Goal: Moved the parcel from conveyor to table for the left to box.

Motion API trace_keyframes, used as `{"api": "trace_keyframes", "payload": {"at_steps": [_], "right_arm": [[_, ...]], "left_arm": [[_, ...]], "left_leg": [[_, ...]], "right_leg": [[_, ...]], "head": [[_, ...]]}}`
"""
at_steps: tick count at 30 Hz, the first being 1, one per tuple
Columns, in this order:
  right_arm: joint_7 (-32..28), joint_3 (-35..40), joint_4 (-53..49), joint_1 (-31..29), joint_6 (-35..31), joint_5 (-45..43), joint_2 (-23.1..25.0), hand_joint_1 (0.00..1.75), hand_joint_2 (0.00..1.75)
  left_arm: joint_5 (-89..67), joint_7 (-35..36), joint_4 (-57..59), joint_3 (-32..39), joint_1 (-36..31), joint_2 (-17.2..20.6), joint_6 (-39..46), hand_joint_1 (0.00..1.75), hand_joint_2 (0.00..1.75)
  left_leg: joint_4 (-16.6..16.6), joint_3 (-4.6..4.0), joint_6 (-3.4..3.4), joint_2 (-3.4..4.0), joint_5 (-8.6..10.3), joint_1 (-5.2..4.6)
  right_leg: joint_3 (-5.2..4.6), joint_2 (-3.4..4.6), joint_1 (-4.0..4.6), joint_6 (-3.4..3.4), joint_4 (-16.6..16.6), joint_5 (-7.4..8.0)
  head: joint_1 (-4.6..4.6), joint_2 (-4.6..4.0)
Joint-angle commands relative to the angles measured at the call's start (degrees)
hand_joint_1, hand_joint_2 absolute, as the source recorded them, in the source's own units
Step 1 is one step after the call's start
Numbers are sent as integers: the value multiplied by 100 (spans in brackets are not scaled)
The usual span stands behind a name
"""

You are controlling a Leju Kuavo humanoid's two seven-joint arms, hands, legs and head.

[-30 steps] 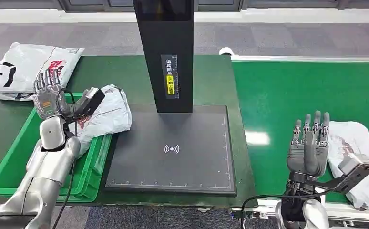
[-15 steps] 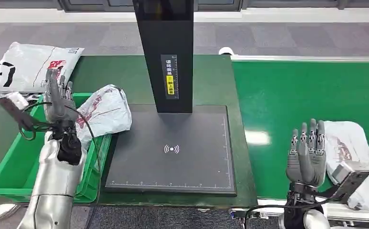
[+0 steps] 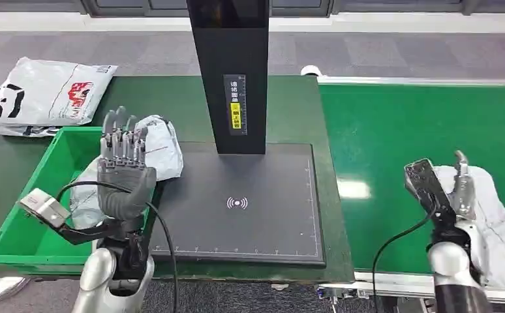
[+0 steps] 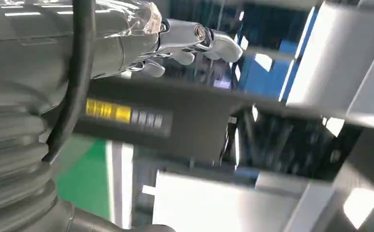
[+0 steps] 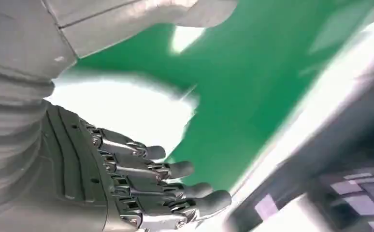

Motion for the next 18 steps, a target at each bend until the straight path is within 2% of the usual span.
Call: {"api": "trace_keyframes", "payload": {"at_steps": [1, 4, 8, 11, 15, 18], "right_arm": [[375, 48, 3870, -1437, 618, 1885, -1461, 0, 175], [229, 354, 4300, -1645, 914, 2068, -1771, 0, 175], [236, 359, 4301, -1641, 916, 2069, -1755, 0, 175], [95, 723, 4233, -1515, 1336, 2090, -2036, 0, 175], [-561, 1146, 3606, -818, 1923, 1436, -2476, 0, 175], [-1218, 1589, 2380, 185, 2776, 533, -2869, 0, 175]], "left_arm": [[-172, 12, 657, -280, -112, -269, -364, 0, 175], [-168, -12, 668, -190, -21, -243, -383, 0, 175], [-165, -13, 670, -190, -14, -242, -386, 0, 175], [-137, -46, 675, -96, 56, -244, -394, 0, 175], [-138, -109, 646, 17, 144, -248, -443, 0, 175], [-138, -121, 691, 68, 161, -196, -460, 0, 175]], "left_leg": [[-4, 0, 8, -25, 11, 6], [1, -10, 8, -25, 10, 2], [3, -15, 5, -39, 6, 2], [-4, -12, 5, -37, 9, 4], [3, -22, 7, -62, 7, 2], [-1, -21, 7, -72, 8, 6]], "right_leg": [[18, -20, 6, 8, -23, 14], [8, -18, 2, 9, -18, 17], [7, -31, -1, 8, -12, 11], [8, -26, 3, 6, -20, 16], [5, -53, 1, 10, -12, 6], [10, -64, 4, 9, -19, 4]], "head": [[0, 0], [0, 0], [0, 0], [0, 0], [0, 0], [0, 0]]}}
